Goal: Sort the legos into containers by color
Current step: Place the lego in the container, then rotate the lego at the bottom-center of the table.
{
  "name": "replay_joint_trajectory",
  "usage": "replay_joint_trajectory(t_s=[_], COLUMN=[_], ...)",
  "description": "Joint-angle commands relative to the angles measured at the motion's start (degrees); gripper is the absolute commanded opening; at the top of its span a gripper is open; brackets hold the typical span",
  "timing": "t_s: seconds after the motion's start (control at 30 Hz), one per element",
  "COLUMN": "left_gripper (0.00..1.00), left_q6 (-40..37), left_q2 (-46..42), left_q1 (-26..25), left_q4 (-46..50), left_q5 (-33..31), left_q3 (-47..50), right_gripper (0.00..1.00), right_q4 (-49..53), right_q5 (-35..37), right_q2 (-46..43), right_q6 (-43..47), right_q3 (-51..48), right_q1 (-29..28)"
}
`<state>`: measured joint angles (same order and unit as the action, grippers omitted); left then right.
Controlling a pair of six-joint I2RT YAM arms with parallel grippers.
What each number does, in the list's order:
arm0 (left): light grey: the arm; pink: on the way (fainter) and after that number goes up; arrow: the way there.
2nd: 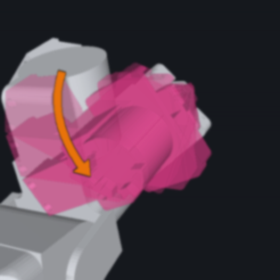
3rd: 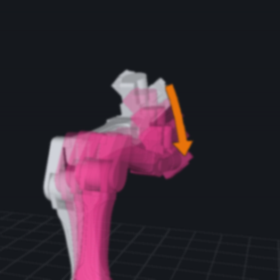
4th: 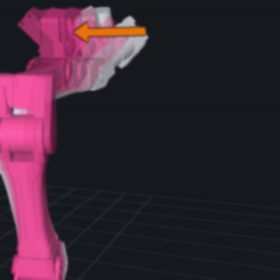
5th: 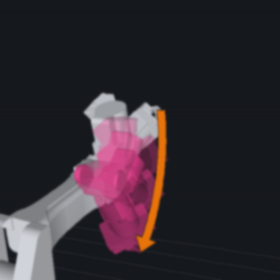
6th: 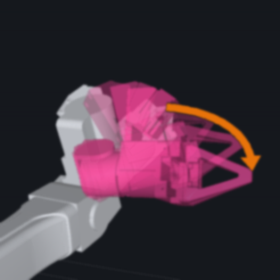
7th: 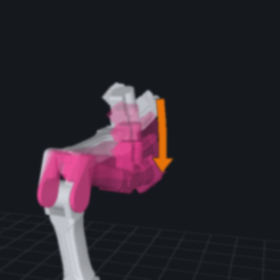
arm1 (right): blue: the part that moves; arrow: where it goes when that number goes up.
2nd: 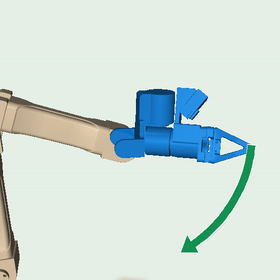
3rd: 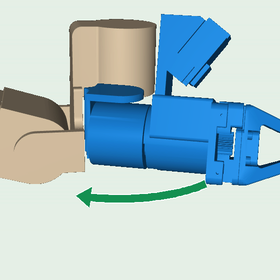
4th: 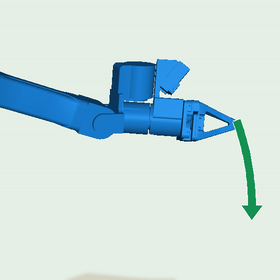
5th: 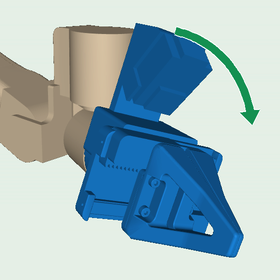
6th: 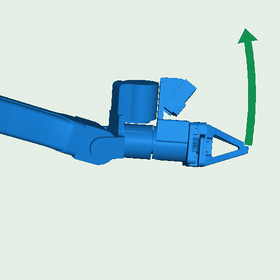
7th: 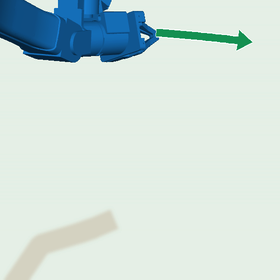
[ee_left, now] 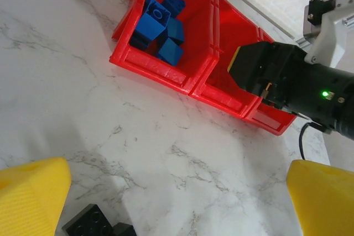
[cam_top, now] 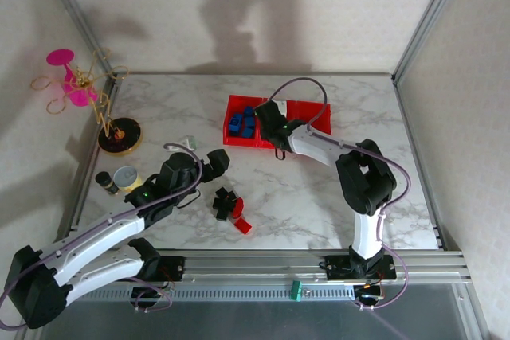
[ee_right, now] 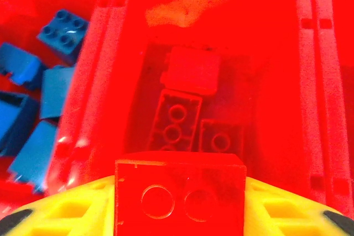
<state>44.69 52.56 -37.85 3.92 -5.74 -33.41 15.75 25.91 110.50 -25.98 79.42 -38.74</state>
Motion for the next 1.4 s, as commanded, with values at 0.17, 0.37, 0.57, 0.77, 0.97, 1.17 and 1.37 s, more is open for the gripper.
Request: replay_joint_trajectory(t_s=[0.17, 0.37, 0.57, 0.77, 0.97, 1.17, 1.37], left_gripper=[1.0, 1.0, 0.99, 1.0, 1.0, 1.0, 1.0], left_q6=[-1.49, -1.13, -0.46, 0.06, 0.33, 0.33, 0.91], left_q2=[2.88, 2.67, 1.84, -0.27, -4.1, -9.04, -13.66], left_q1=[2.58, 2.82, 2.86, 2.86, 2.86, 2.86, 2.86], left_q4=[-3.75, -3.92, -3.93, -3.04, 0.27, 5.62, 10.56], left_q5=[3.8, 4.44, 5.17, 6.16, 6.44, 6.03, 4.98], left_q3=[-1.9, -1.83, -1.95, -1.77, -0.56, 1.31, 3.97], right_gripper=[0.51, 0.59, 0.66, 0.68, 0.7, 0.72, 0.74], right_q4=[-1.25, -1.4, -1.69, -1.54, -0.75, 1.04, 3.5], right_q5=[2.42, 2.18, 1.01, 0.46, -0.39, -4.18, -4.73], right_q2=[7.92, 8.38, 4.52, -1.66, -9.06, -16.91, -20.21], right_q6=[4.72, 6.02, 6.03, 4.78, 1.59, -5.14, -12.87], right_q3=[7.55, 9.46, 7.98, 4.21, -3.23, -12.45, -18.16], right_q1=[3.29, 3.78, 3.71, 1.43, -3.27, -9.58, -17.97])
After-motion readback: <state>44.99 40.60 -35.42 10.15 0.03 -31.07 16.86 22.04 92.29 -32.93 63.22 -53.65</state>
